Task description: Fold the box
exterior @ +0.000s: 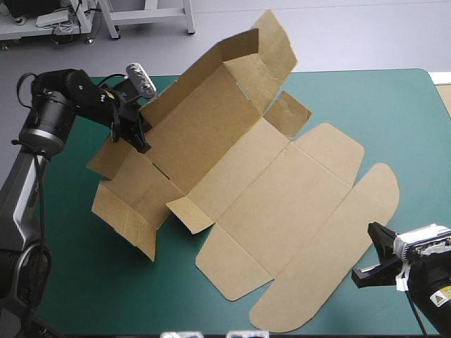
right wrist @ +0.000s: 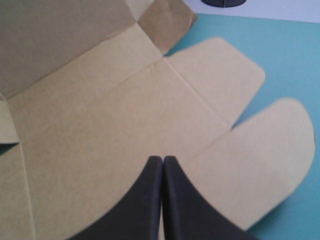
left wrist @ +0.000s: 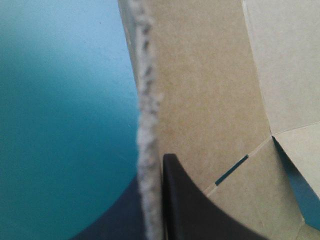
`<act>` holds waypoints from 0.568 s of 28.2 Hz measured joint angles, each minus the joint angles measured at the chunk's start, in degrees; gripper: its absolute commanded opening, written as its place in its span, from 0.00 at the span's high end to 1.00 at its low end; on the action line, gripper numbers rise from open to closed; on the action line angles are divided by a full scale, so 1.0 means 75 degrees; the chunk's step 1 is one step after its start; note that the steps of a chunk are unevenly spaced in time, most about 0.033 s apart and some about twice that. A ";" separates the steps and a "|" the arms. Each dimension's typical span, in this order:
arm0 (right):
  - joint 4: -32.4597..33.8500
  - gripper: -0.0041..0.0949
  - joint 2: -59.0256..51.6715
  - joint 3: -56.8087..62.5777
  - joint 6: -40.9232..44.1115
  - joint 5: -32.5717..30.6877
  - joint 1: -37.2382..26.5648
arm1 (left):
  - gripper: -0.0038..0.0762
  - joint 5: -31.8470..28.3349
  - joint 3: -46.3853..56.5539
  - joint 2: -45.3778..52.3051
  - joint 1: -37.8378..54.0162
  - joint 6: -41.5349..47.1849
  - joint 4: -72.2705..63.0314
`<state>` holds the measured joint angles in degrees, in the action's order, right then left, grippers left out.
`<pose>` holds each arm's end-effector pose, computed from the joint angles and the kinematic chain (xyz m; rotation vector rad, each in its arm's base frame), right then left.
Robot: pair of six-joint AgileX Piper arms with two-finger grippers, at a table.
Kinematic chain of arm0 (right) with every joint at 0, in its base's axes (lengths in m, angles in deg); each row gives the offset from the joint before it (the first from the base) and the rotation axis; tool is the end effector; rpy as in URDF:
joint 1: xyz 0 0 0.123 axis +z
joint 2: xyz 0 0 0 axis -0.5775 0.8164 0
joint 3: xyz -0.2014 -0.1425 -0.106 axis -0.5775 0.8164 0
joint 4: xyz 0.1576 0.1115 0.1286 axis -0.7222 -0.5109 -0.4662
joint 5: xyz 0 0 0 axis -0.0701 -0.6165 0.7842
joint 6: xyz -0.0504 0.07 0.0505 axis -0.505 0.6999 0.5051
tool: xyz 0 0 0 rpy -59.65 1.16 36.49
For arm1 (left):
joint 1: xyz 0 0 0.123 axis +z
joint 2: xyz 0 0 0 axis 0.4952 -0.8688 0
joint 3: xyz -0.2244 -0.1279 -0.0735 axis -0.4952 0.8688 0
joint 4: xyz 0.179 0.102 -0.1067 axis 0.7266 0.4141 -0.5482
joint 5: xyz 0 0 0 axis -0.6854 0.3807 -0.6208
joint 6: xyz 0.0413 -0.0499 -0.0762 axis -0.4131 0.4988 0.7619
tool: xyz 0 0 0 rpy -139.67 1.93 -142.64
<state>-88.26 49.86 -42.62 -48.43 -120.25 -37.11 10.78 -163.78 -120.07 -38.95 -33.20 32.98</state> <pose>0.0582 0.0281 0.3140 -0.2240 1.8953 0.2340 0.3302 -0.0785 0.3655 1.2903 2.2028 -0.0641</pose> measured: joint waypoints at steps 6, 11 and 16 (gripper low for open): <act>0.0000 0.98 0.0816 -0.0740 0.0030 0.0051 0.0000 | 0.96 -0.0294 0.0000 0.0000 -0.1388 -0.0620 0.1195; 0.0000 0.98 0.2009 -0.1664 0.0016 0.0108 0.0000 | 0.96 -0.0593 0.0000 0.0035 -0.2451 -0.0816 0.2475; 0.0000 0.98 0.3234 -0.2635 0.0001 0.0379 0.0000 | 0.96 -0.1228 0.0000 0.0204 -0.2798 -0.0906 0.2807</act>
<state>-88.26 74.12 -62.38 -48.43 -117.41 -37.11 1.58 -163.78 -118.54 -59.93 -40.00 54.03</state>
